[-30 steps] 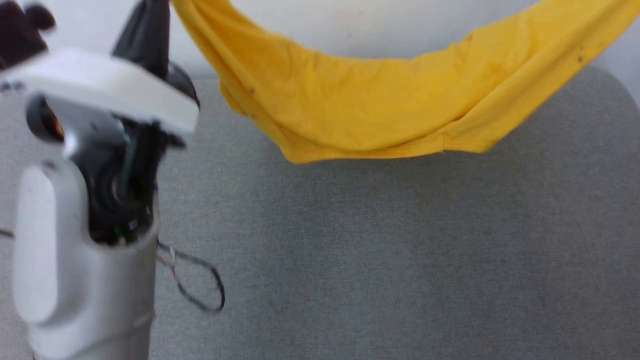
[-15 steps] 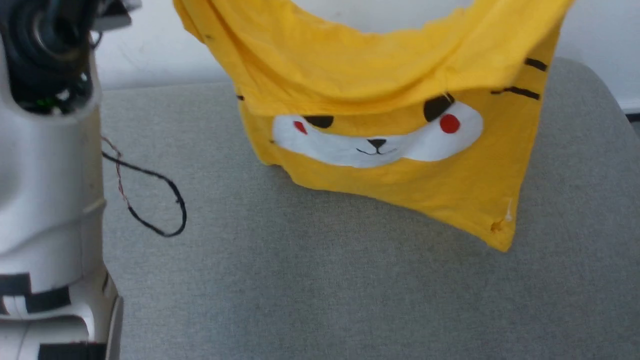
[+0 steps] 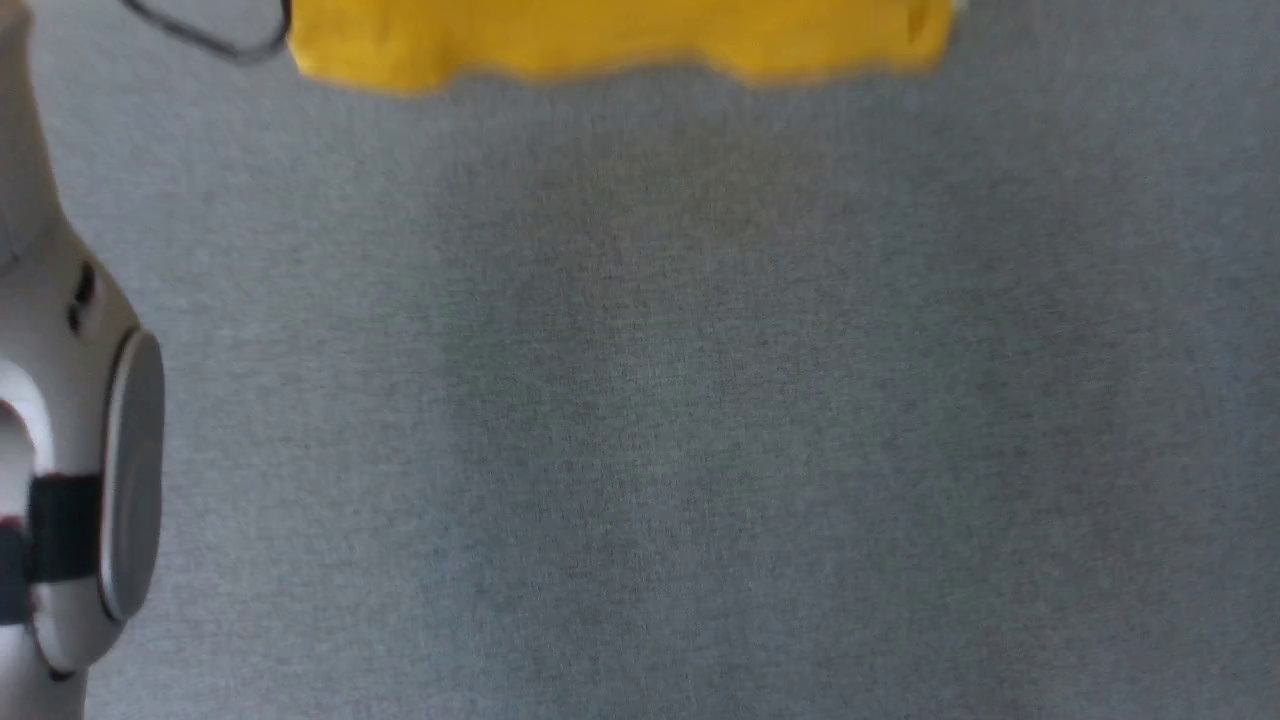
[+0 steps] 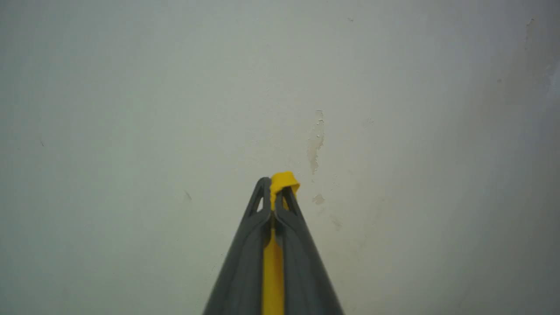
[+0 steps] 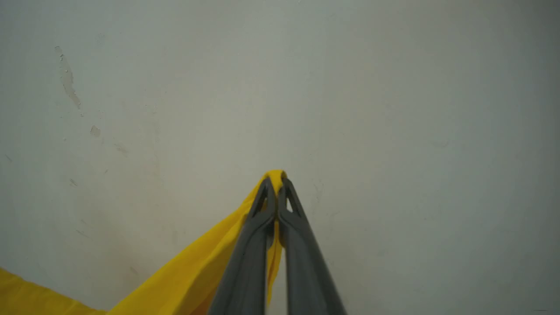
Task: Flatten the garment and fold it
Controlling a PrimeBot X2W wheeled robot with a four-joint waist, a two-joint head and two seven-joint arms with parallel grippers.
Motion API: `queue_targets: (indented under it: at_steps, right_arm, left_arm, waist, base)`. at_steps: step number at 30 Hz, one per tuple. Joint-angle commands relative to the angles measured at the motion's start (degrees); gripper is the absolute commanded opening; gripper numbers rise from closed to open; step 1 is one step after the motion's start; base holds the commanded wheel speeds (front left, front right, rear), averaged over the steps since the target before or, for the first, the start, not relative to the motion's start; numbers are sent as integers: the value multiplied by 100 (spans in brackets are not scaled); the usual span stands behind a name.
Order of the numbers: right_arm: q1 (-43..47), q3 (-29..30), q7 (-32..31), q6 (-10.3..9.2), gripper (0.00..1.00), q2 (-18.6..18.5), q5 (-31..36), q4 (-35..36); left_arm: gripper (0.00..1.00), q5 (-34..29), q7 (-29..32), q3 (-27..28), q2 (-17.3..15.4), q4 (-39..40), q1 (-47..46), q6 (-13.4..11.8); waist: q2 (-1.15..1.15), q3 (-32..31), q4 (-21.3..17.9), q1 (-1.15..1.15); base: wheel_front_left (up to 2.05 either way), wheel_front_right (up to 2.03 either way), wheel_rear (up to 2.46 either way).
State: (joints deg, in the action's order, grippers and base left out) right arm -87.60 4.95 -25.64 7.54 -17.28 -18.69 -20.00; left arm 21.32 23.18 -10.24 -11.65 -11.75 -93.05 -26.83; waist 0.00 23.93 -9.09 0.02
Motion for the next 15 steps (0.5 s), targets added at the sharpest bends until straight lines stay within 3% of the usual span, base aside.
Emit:
queue_targets:
  at_steps: [1,7,11,15]
  right_arm:
    - [-222,-30,177,-5,0,-36,102,-168]
    - [-714,-217,650,-5,0,-271,182,-676]
    - [-768,-409,1024,-5,0,-483,168,-976]
    - [-591,-650,1301,-5,0,-630,-59,-1121]
  left_arm:
    - [0,-27,-297,35,64,-168,-234,33]
    - [0,71,-1235,171,196,-568,-777,298]
    - [0,323,-1760,292,208,-726,-869,709]
    - [0,562,-2080,275,98,-789,-570,1308]
  waist:
    - [0,1135,-37,-2]
    - [0,1579,96,-2]
    - [0,1905,164,-2]
    - [0,2095,218,-2]
  base:
    - [0,0,0]
    - [0,0,0]
    - [0,0,0]
    - [0,0,0]
